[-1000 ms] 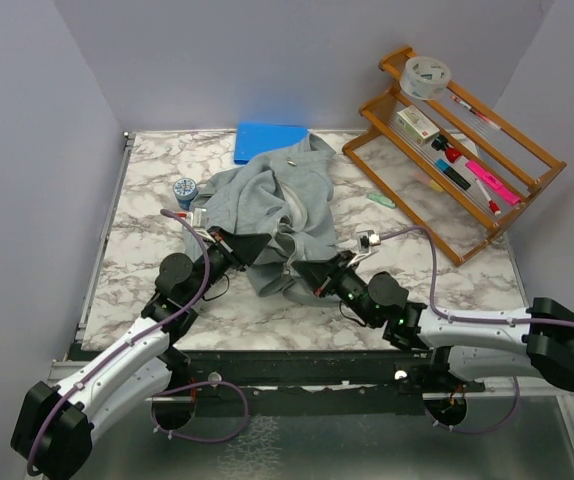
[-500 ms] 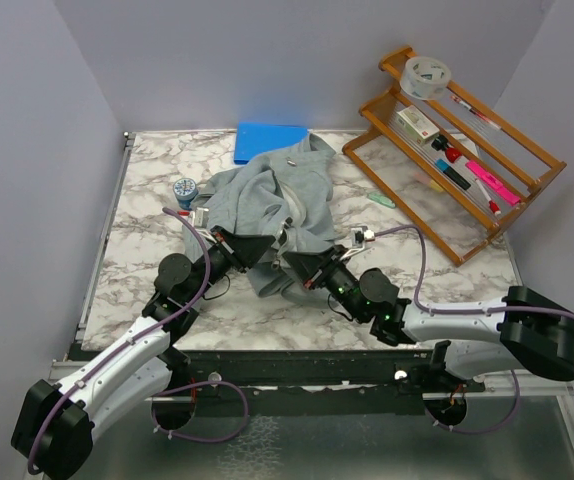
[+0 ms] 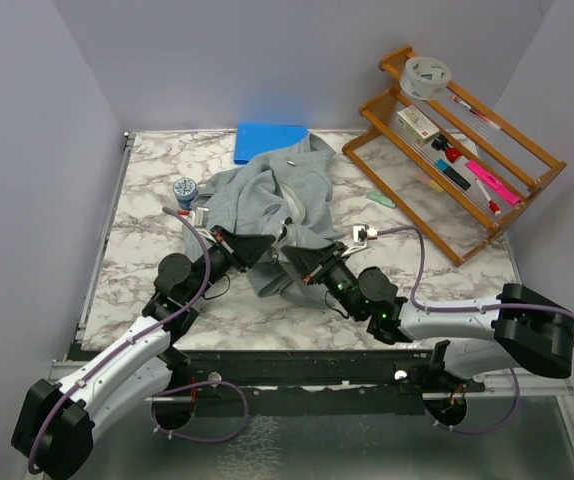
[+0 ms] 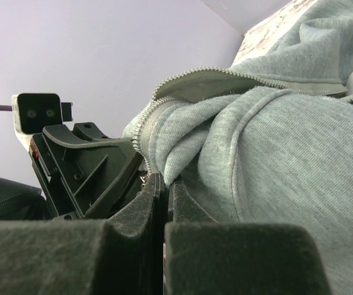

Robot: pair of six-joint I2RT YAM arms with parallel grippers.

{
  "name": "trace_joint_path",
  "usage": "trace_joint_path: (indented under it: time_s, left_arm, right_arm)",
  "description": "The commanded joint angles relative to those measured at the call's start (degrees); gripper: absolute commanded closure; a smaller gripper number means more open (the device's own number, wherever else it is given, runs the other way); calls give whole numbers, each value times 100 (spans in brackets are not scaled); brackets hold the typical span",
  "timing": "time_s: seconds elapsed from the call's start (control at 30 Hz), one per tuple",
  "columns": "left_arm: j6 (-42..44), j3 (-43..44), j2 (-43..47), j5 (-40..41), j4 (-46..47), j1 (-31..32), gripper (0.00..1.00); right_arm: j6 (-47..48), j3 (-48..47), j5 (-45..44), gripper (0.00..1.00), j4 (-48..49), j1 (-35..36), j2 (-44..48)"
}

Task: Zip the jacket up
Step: Pick up the jacket from the center of the board.

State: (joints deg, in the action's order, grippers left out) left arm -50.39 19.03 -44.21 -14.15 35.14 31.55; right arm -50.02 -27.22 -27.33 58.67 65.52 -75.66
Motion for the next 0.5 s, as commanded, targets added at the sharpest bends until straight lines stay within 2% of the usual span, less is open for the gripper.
trace_joint_path:
  time_s: [0.0, 0.47]
  left_arm:
    - [-47, 4, 4, -143, 378, -17, 100]
    - [-86, -43, 20, -70, 466, -17, 100]
  right_arm:
    - [-196, -247, -143, 100, 253, -10, -87]
    - [-524, -241, -170, 100, 275, -21, -181]
